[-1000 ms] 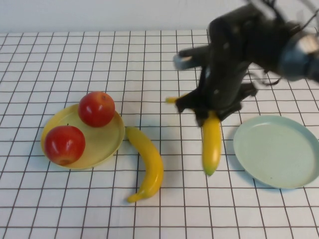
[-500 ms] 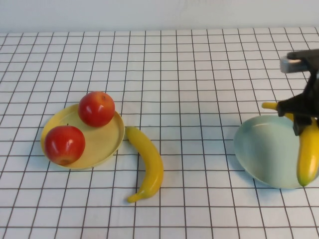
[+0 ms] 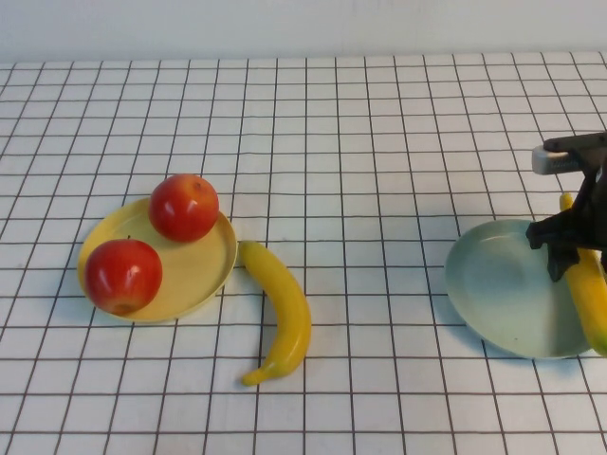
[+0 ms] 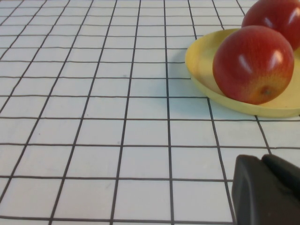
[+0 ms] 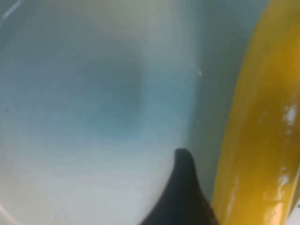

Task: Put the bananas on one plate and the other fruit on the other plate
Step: Put another type of fruit in the right plate

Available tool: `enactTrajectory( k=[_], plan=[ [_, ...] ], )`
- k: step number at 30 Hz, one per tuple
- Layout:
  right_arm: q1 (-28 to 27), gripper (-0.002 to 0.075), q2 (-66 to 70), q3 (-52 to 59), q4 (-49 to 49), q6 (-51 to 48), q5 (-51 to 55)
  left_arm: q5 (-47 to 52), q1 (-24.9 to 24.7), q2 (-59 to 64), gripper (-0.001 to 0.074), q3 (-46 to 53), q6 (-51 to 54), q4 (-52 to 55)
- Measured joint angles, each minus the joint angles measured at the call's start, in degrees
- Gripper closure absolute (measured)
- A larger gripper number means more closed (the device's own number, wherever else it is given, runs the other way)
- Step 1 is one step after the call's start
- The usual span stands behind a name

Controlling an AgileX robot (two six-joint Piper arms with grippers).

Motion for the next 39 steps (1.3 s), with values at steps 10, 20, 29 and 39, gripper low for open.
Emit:
enactTrajectory(
  k=[10, 20, 29, 39],
  plan=[
    [6.86, 0.0239, -7.54, -9.62, 5.45, 0.85, 2.12, 0.00, 0.00, 0.00, 0.0738, 0.00, 0.00, 0.00],
    [23.44, 0.0239, 1.90, -18.95, 8.41, 6.93, 4.08, 0.00, 0.00, 0.00, 0.0738, 0.00, 0.00, 0.00],
    [32.41, 0.0239, 16.62, -30.14, 8.98, 7.39, 9.12, 0.00, 0.00, 0.00, 0.0738, 0.00, 0.00, 0.00],
    [34.38, 0.0239, 19.65, -35.32, 8.76, 7.50, 9.37, 0.00, 0.00, 0.00, 0.0738, 0.00, -0.10, 0.00]
  ],
)
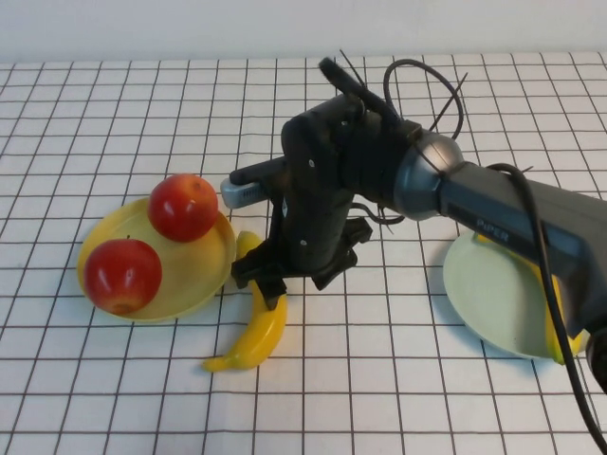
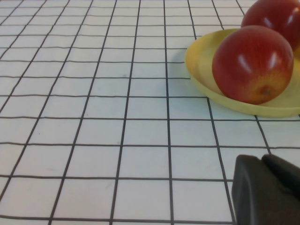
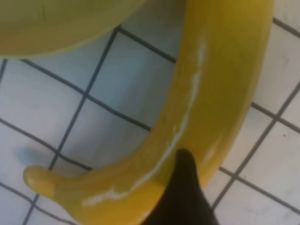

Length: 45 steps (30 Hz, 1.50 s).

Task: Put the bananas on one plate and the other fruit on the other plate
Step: Put another type of fruit in the right plate

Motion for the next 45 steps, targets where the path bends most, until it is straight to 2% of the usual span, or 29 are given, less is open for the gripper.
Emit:
enactTrajectory(
  k=[10, 17, 26, 28, 32, 39, 45],
  plan=[
    [0.97, 0.0239, 0.29, -8.89, 0.26, 0.91, 2.71, 0.00, 0.00, 0.00, 0.0738, 0.00, 0.00, 0.00],
    [0.97, 0.0239, 3.03, -9.23, 0.97, 2.65, 4.20, 0.00, 0.00, 0.00, 0.0738, 0.00, 0.00, 0.00],
    [1.09, 0.0243, 8.81, -9.57, 7.00, 2.87, 3.87, 0.00, 0.00, 0.00, 0.0738, 0.00, 0.00, 0.00],
    [1.09, 0.0267, 8.91, -9.81, 6.43, 2.87, 4.14, 0.00, 0.00, 0.00, 0.0738, 0.00, 0.00, 0.00],
    [1.09, 0.0404, 8.80, -9.81, 4.00, 2.98, 4.41, 0.00, 0.00, 0.00, 0.0738, 0.00, 0.00, 0.00],
    [-0.54, 0.0398, 0.99, -9.26, -3.31, 2.98, 4.41, 0.00, 0.00, 0.00, 0.0738, 0.00, 0.00, 0.00],
    [-5.93, 0.0398, -11.50, -2.36, -7.42, 2.98, 4.41, 0.00, 0.00, 0.00, 0.0738, 0.00, 0.00, 0.00]
  ],
)
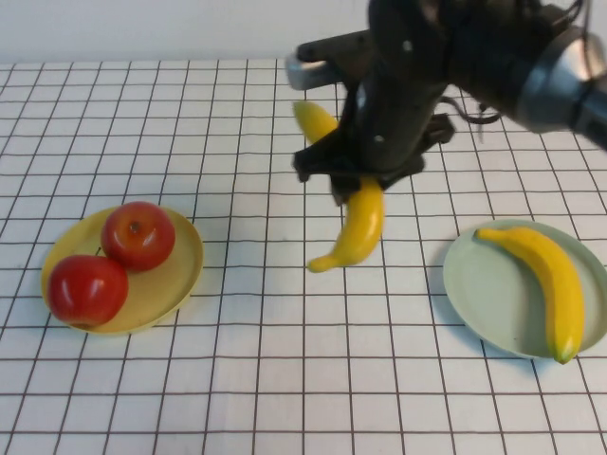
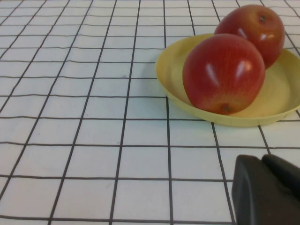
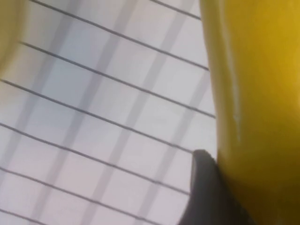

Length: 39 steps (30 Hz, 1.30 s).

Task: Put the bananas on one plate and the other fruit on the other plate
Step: Put another type of fruit in the right plate

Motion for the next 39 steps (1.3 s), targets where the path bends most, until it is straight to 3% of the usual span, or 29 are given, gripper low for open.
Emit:
enactTrajectory(
  k=[8, 14, 23, 32, 37, 39],
  plan=[
    [-9.94, 0.0398, -8.95, 22.58, -0.64, 0.00, 0.09, 0.00, 0.00, 0.00, 0.0738, 0.00, 0.00, 0.00],
    [-15.18, 0.0398, -10.84, 30.77, -1.86, -2.41, -2.35, 0.00, 0.00, 0.00, 0.0738, 0.00, 0.00, 0.00],
    [-18.04, 0.0398, -10.19, 33.00, -1.84, -7.71, -8.71, 0.00, 0.00, 0.00, 0.0738, 0.00, 0.00, 0.00],
    [-18.13, 0.0274, -7.75, 33.08, 0.80, -12.96, -10.96, 0.00, 0.00, 0.00, 0.0738, 0.00, 0.00, 0.00],
    [-18.13, 0.0276, -7.48, 33.08, 0.70, -13.31, -10.96, 0.00, 0.00, 0.00, 0.0738, 0.00, 0.00, 0.00],
    [-18.13, 0.0318, -8.29, 33.13, 0.70, -13.31, -10.96, 0.00, 0.00, 0.00, 0.0738, 0.00, 0.00, 0.00]
  ],
)
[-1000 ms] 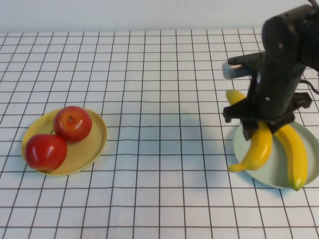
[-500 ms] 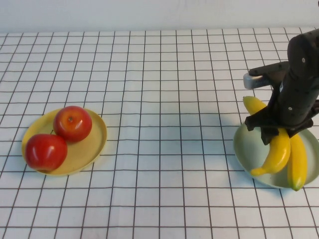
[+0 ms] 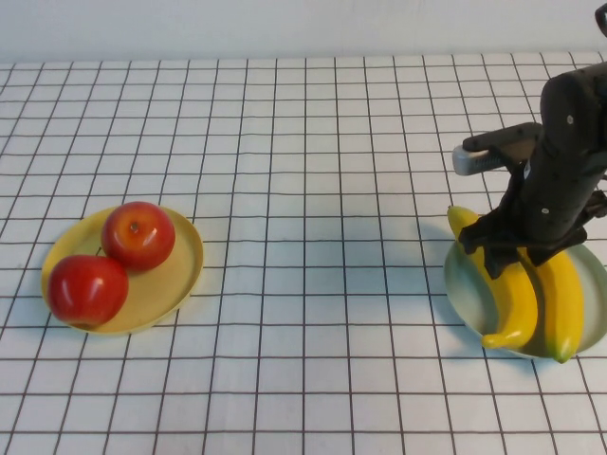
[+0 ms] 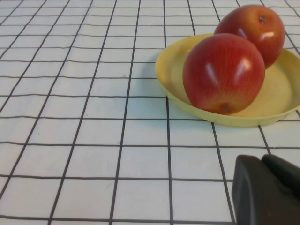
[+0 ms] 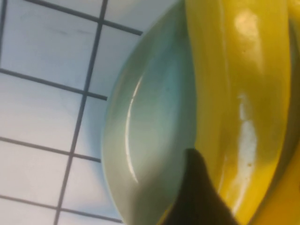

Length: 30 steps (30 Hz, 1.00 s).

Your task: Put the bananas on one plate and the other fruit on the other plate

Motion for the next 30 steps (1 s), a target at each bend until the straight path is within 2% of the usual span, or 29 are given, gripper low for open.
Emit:
enactTrajectory(
  k=[3, 5, 8, 11, 14, 24, 30],
  plan=[
    [0.00, 0.0456, -3.75, 1.08, 1.44, 0.00, -1.92, 0.00, 0.00, 0.00, 0.0738, 0.00, 0.00, 0.00],
    [0.00, 0.0595, -8.85, 3.99, 3.41, 0.00, -7.39, 0.00, 0.00, 0.00, 0.0738, 0.00, 0.00, 0.00],
    [0.78, 0.0697, -18.77, 11.87, 6.05, 0.51, -19.39, 0.00, 0.00, 0.00, 0.0738, 0.00, 0.00, 0.00],
    [2.59, 0.0727, -30.42, 21.80, 7.15, 0.80, -31.53, 0.00, 0.00, 0.00, 0.0738, 0.00, 0.00, 0.00],
    [3.86, 0.0736, -40.40, 30.36, 7.39, 0.55, -39.00, 0.00, 0.00, 0.00, 0.0738, 0.00, 0.00, 0.00],
    [4.60, 0.0740, -67.81, 46.60, 5.98, -0.63, -38.43, 0.00, 0.00, 0.00, 0.0738, 0.00, 0.00, 0.00],
    [4.60, 0.0740, -79.11, 56.07, 3.98, -2.80, -43.16, 0.00, 0.00, 0.00, 0.0738, 0.00, 0.00, 0.00]
  ],
)
